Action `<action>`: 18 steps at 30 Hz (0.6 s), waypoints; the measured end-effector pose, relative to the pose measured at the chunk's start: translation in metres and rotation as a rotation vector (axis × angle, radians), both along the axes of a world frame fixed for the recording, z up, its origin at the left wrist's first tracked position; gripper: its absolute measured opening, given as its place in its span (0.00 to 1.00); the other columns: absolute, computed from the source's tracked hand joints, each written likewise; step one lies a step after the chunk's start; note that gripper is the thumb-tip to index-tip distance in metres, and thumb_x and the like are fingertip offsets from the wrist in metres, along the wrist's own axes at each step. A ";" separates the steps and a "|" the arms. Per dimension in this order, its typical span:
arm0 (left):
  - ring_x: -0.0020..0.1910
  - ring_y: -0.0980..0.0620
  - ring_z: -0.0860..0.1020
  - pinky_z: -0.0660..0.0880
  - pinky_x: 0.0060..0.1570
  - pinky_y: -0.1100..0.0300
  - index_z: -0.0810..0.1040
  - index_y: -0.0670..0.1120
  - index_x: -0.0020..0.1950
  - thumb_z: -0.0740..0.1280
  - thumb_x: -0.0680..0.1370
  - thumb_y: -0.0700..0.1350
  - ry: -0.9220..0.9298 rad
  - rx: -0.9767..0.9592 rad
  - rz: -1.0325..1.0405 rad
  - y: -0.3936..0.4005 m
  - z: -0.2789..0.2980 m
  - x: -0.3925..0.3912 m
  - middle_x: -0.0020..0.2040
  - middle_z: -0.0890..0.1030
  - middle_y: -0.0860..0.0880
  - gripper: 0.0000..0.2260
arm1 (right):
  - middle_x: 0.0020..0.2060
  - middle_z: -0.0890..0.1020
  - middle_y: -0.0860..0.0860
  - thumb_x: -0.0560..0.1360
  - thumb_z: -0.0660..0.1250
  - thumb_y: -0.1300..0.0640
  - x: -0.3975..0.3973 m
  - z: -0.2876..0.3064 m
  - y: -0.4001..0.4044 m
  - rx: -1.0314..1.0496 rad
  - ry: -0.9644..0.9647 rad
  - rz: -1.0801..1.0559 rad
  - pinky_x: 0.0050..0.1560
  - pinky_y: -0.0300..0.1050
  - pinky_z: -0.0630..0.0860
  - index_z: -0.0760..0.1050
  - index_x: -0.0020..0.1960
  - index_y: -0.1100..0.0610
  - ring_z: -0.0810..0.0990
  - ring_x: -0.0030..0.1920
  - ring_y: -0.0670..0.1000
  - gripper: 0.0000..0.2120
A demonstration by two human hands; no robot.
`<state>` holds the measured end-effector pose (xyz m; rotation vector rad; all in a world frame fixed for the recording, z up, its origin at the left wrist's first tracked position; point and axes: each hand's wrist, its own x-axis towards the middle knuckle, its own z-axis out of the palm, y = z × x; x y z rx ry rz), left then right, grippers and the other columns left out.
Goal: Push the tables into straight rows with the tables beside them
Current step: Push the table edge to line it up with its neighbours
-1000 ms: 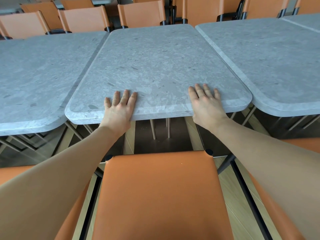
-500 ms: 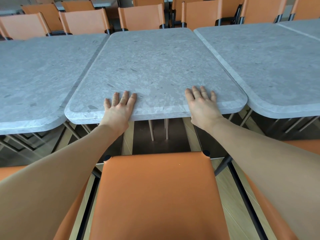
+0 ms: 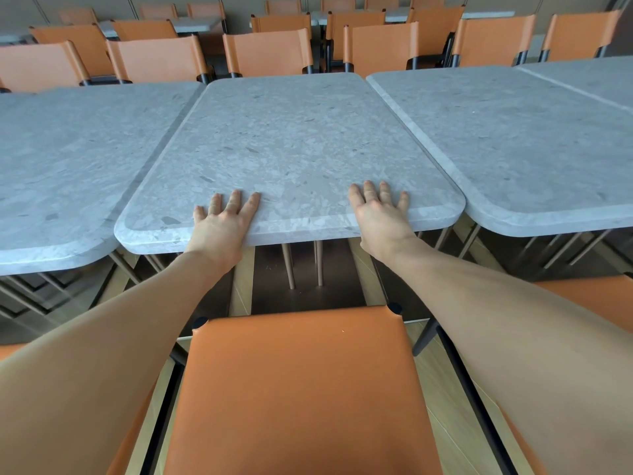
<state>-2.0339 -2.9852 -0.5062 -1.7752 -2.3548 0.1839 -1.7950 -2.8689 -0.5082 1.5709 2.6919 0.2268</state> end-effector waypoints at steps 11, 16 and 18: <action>0.81 0.37 0.49 0.54 0.78 0.37 0.38 0.51 0.83 0.64 0.80 0.37 0.008 -0.004 0.017 -0.022 0.001 0.015 0.83 0.48 0.44 0.42 | 0.82 0.51 0.60 0.76 0.71 0.64 0.013 0.000 -0.021 -0.007 0.032 -0.003 0.77 0.72 0.50 0.43 0.83 0.58 0.47 0.81 0.65 0.47; 0.81 0.37 0.49 0.54 0.78 0.37 0.37 0.51 0.83 0.62 0.80 0.36 0.004 -0.002 0.020 -0.029 0.000 0.020 0.83 0.47 0.44 0.41 | 0.82 0.51 0.59 0.75 0.72 0.63 0.016 -0.001 -0.029 -0.005 0.043 -0.001 0.77 0.72 0.50 0.43 0.83 0.57 0.48 0.81 0.65 0.47; 0.81 0.36 0.49 0.54 0.78 0.37 0.38 0.51 0.83 0.62 0.80 0.36 0.009 0.005 0.019 -0.029 -0.001 0.020 0.83 0.48 0.43 0.41 | 0.82 0.51 0.59 0.75 0.72 0.64 0.017 -0.002 -0.029 -0.004 0.052 -0.003 0.77 0.71 0.50 0.44 0.83 0.57 0.47 0.81 0.65 0.47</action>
